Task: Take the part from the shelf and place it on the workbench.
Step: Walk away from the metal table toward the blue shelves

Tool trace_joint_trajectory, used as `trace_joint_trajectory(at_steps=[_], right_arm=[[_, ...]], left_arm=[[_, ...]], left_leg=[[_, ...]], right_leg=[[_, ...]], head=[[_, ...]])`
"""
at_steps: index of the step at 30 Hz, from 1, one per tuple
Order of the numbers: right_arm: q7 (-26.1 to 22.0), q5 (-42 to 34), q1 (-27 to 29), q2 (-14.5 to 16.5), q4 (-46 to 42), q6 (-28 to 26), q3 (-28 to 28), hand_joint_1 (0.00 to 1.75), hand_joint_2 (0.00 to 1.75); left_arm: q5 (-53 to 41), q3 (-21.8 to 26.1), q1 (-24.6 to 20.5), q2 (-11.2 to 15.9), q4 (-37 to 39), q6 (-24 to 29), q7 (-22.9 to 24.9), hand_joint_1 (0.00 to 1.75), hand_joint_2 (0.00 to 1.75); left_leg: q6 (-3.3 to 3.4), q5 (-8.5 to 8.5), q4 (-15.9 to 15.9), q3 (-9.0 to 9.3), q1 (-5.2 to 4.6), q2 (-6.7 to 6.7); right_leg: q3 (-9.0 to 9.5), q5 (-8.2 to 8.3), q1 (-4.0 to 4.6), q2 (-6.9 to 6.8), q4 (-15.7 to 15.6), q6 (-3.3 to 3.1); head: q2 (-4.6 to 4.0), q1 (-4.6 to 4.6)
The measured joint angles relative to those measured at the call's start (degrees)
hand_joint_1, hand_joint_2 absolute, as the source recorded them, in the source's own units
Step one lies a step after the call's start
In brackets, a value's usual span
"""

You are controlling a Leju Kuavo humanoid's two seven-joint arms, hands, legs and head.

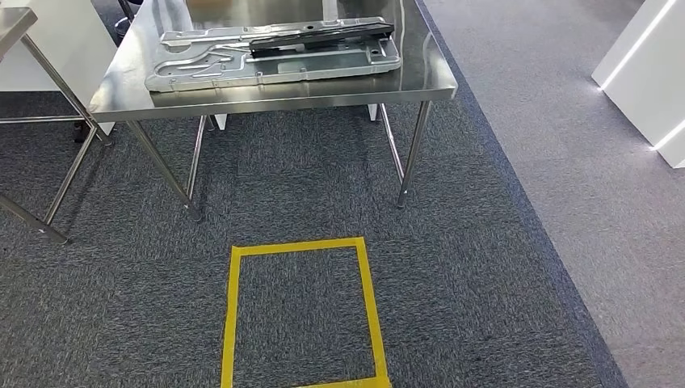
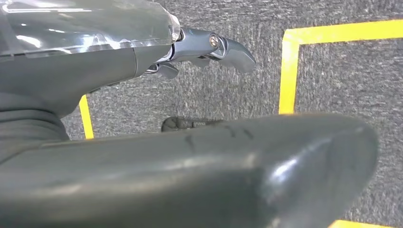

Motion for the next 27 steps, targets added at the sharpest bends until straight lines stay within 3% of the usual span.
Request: trace_joint_trajectory(at_steps=[1, 2, 3, 5, 6, 10, 12, 14, 15, 16, 18, 19, 20, 22, 24, 27], right_arm=[[0.0, 0.0, 0.0, 0.0, 0.0, 0.0, 0.0, 0.0, 1.75], [0.0, 0.0, 0.0, 0.0, 0.0, 0.0, 0.0, 0.0, 1.75], [0.0, 0.0, 0.0, 0.0, 0.0, 0.0, 0.0, 0.0, 1.75], [0.0, 0.0, -0.1, 0.1, 0.0, 0.0, -0.1, 0.0, 1.75], [0.0, 0.0, -0.1, 0.1, 0.0, 0.0, -0.1, 0.0, 1.75], [0.0, 0.0, -0.2, 0.1, 0.0, 0.0, -0.1, 0.0, 1.75], [0.0, 0.0, -0.2, 0.1, 0.0, 0.0, -0.1, 0.0, 1.75], [0.0, 0.0, -0.1, 0.1, 0.0, 0.0, -0.1, 0.0, 1.75], [0.0, 0.0, -0.1, 0.1, 0.0, 0.0, -0.1, 0.0, 1.75], [0.2, 0.0, -0.1, 0.1, 0.0, 0.0, -0.1, 0.0, 1.75], [0.9, 0.0, -0.1, 0.2, 0.0, -0.3, -0.1, 0.0, 1.75], [1.5, 0.1, -0.1, 0.2, 0.0, -0.5, -0.1, 0.0, 1.31], [2.0, 0.2, -0.2, 0.2, 0.0, -0.6, -0.1, 0.0, 0.87], [2.4, 0.3, -0.3, 0.3, 0.1, -0.5, -0.2, 0.0, 0.87], [2.3, 0.2, -0.3, 0.3, 0.1, 0.1, -0.3, 0.0, 1.75], [2.2, 0.0, -0.2, 0.3, 0.1, 0.5, -0.3, 0.0, 0.44]], left_arm=[[0.0, 0.0, 0.0, 0.0, 0.0, 0.0, 0.0, 0.0, 0.0], [0.0, 0.0, 0.1, 0.1, 0.0, 0.0, 0.0, 0.0, 0.0], [0.0, 0.0, 0.1, 0.1, 0.0, 0.0, 0.0, 0.0, 0.0], [0.0, 0.0, 0.0, 0.2, 0.0, 0.0, 0.0, 0.0, 0.0], [0.0, 0.0, -0.1, 0.2, 0.0, 0.0, 0.0, 0.0, 0.0], [0.0, 0.0, 0.0, 0.2, 0.0, 0.0, 0.0, 0.0, 0.0], [0.0, 0.0, -0.1, 0.2, 0.0, 0.0, 0.0, 0.0, 0.0], [0.0, 0.0, -0.1, 0.2, 0.0, 0.0, 0.0, 0.0, 0.0], [0.0, 0.0, -0.1, 0.2, 0.0, 0.0, 0.0, 0.0, 0.0], [0.0, 0.0, 0.0, 0.2, 0.0, 0.0, 0.0, 0.0, 0.44], [0.0, 0.0, 0.0, 0.2, 0.0, 0.0, 0.2, 0.0, 1.31], [0.0, 0.0, -0.1, 0.3, 0.0, 0.1, 0.4, 0.0, 1.75], [0.0, 0.0, -0.1, 0.3, 0.0, 0.2, 0.6, 0.0, 1.75], [0.1, 0.0, -0.2, 0.4, 0.0, 0.4, 1.0, 0.0, 1.75], [0.2, 0.0, -0.2, 0.5, 0.0, 0.5, 1.3, 0.0, 1.75], [0.3, -0.3, -0.1, 0.4, 0.0, 0.3, 1.8, 0.0, 0.44]], left_leg=[[-0.18, 0.65, 0.1, -0.02, 0.15, 0.01], [-0.31, 2.33, -2.1, 1.1, 0.31, 0.01], [-0.39, 4.48, -6.0, 3.02, 0.47, 0.03], [-0.12, 6.84, -12.8, 6.24, 0.46, -0.03], [0.21, 7.07, -14.3, 6.86, 0.38, -0.08], [1.97, 7.34, -15.0, 6.72, 0.16, -0.14], [2.56, 7.71, -15.2, 6.64, 0.26, -0.06], [2.78, 7.84, -15.2, 6.35, 0.14, 0.01], [2.83, 7.87, -15.2, 6.27, 0.08, 0.02], [2.87, 7.88, -15.2, 6.24, 0.04, 0.02], [2.9, 7.84, -15.0, 6.28, 0.03, -0.03], [2.86, 7.76, -14.8, 6.24, -0.06, -0.06], [2.76, 7.59, -14.5, 6.15, -0.23, -0.11], [2.49, 7.39, -14.2, 5.94, -0.58, -0.19], [2.21, 7.46, -14.2, 5.88, -0.59, -0.2], [1.86, 7.62, -14.4, 5.88, -0.38, -0.2]], right_leg=[[-0.05, -0.05, -0.03, 0.03, 0.2, 0.07], [-0.05, -0.15, -0.1, 0.07, 0.4, 0.21], [-0.05, -0.32, -0.17, 0.12, 0.7, 0.43], [-0.3, -0.71, -0.09, 0.21, 1.4, 1.06], [-0.49, -0.83, 0.01, 0.24, 1.7, 1.39], [-0.98, -1.35, -0.24, 0.3, 2.5, 2.73], [-2.99, -4.28, -0.4, 0.33, 7.0, 3.21], [-6.59, -7.92, -0.42, 0.34, 14.5, 3.47], [-7.87, -8.69, -0.42, 0.34, 17.2, 3.51], [-8.17, -8.3, -0.46, 0.34, 17.9, 3.55], [-5.6, -4.78, -0.78, 0.34, 12.7, 3.98], [-3.57, -3.03, -1.07, 0.36, 8.6, 4.39], [-1.92, -1.71, -1.23, 0.48, 5.1, 4.48], [-0.58, -1.23, -1.23, 0.66, 2.0, 4.06], [-0.63, -1.22, -0.93, 0.71, 1.9, 3.48], [-0.69, -1.12, -0.61, 0.71, 1.9, 3.17]], head=[[0.0, 0.0], [0.0, 0.0], [0.0, 0.0], [0.0, 0.0], [0.0, 0.0], [0.0, 0.0], [0.0, 0.0], [0.0, 0.0], [0.0, 0.01], [0.0, 0.01], [0.0, 0.01], [0.0, 0.01], [0.0, 0.0], [0.0, 0.0], [0.0, 0.0], [0.0, 0.0]])
